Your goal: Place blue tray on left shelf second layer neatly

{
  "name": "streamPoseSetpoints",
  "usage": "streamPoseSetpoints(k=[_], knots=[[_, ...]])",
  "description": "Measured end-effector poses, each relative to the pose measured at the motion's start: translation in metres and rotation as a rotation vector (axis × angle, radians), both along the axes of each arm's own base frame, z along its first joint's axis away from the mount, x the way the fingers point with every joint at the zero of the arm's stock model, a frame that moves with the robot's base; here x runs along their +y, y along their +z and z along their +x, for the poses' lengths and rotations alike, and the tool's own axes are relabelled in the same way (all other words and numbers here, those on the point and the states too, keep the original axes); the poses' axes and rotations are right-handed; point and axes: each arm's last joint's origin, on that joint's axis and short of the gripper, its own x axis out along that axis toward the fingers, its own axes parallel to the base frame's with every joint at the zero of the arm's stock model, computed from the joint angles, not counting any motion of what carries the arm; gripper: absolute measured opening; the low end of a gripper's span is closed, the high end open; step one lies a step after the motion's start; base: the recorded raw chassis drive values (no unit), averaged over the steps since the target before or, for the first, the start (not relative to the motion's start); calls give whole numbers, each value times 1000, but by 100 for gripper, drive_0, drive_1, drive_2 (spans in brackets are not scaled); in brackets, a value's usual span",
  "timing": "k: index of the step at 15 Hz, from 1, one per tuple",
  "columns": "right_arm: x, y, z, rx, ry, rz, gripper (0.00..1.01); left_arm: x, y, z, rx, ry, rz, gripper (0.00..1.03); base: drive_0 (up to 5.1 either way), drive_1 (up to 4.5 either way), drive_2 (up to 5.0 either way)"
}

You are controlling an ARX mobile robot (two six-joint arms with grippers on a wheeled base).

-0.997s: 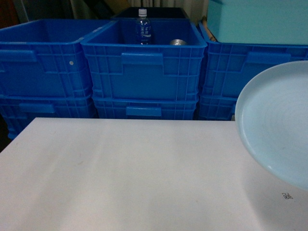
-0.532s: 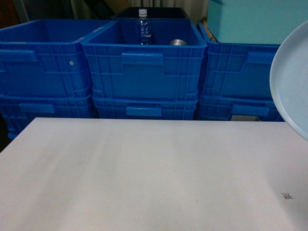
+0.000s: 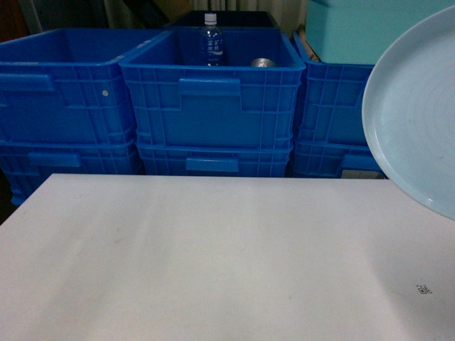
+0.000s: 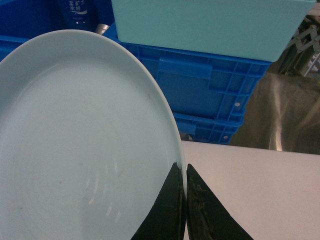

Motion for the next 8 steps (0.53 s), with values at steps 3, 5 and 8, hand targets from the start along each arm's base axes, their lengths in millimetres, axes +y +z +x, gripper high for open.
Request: streamPoseSetpoints(k=[3, 5, 8], knots=[[10, -8, 9, 14, -11, -9, 2, 0, 0, 0, 0, 0, 0, 98, 0, 0, 0], [10, -11, 11, 23, -33, -9, 2, 0, 0, 0, 0, 0, 0, 98, 0, 0, 0], [10, -1, 5, -39, -29, 35, 2, 0, 0, 0, 0, 0, 0, 98, 0, 0, 0]])
